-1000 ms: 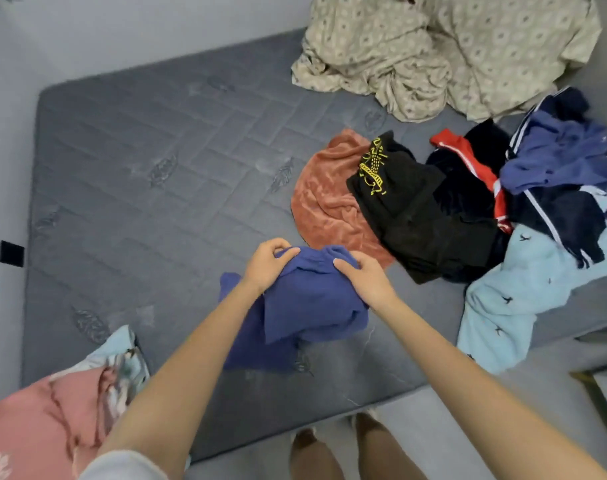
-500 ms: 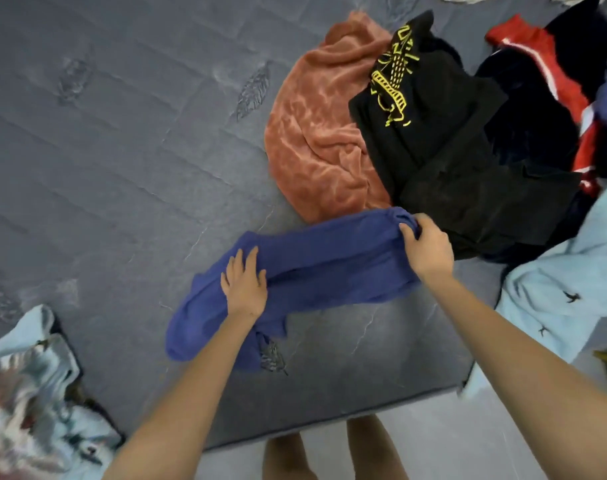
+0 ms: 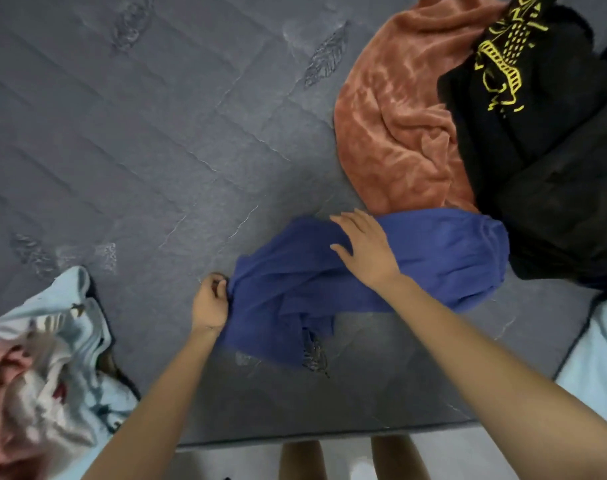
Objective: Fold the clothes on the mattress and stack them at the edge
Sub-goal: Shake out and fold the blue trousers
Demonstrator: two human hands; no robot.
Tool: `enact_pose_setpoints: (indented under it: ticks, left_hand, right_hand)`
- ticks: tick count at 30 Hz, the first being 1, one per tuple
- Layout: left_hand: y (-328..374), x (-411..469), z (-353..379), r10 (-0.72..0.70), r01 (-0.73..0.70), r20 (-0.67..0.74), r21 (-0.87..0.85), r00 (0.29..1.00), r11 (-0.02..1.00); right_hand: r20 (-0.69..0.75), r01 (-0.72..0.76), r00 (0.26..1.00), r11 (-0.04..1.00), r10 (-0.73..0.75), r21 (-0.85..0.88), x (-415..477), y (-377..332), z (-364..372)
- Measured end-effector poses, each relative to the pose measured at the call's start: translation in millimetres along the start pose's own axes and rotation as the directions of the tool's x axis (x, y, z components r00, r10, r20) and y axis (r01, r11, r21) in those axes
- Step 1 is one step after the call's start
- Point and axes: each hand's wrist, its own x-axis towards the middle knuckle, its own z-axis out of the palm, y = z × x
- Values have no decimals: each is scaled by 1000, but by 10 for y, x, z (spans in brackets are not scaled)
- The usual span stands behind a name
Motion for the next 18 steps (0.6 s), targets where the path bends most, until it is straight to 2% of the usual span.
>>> enact_pose_setpoints:
  ticks: [3, 6, 9, 12, 14, 16, 18]
  left_hand:
    - [40, 111, 24, -7, 9, 23, -110, 1000, 994]
    - [105, 163, 80, 0, 27, 162, -164, 987, 986]
    - [130, 159, 117, 27, 23, 254, -191, 967, 981]
    - [120, 138, 75, -7, 88, 293, -263, 956, 961]
    - [77, 112, 21, 19, 116, 391, -317, 920, 941]
    - [-7, 96, -24, 51, 124, 506, -306, 861, 944]
    - [-108, 111, -75, 68, 105, 516, -299, 854, 949]
  right_hand:
    - [55, -30, 998, 999, 29, 15, 305, -200, 201]
    - [118, -172, 978, 985, 170, 11, 536, -302, 317]
    - [99, -207, 973, 978, 208, -20, 625, -331, 364]
    - [21, -179, 984, 973, 178, 144, 578, -332, 401]
    - [-78, -131, 985, 956, 156, 263, 524, -329, 414]
    - [-138, -93, 978, 921, 156, 379, 474, -326, 421]
    - [-159, -83, 973, 897, 167, 434, 446, -303, 435]
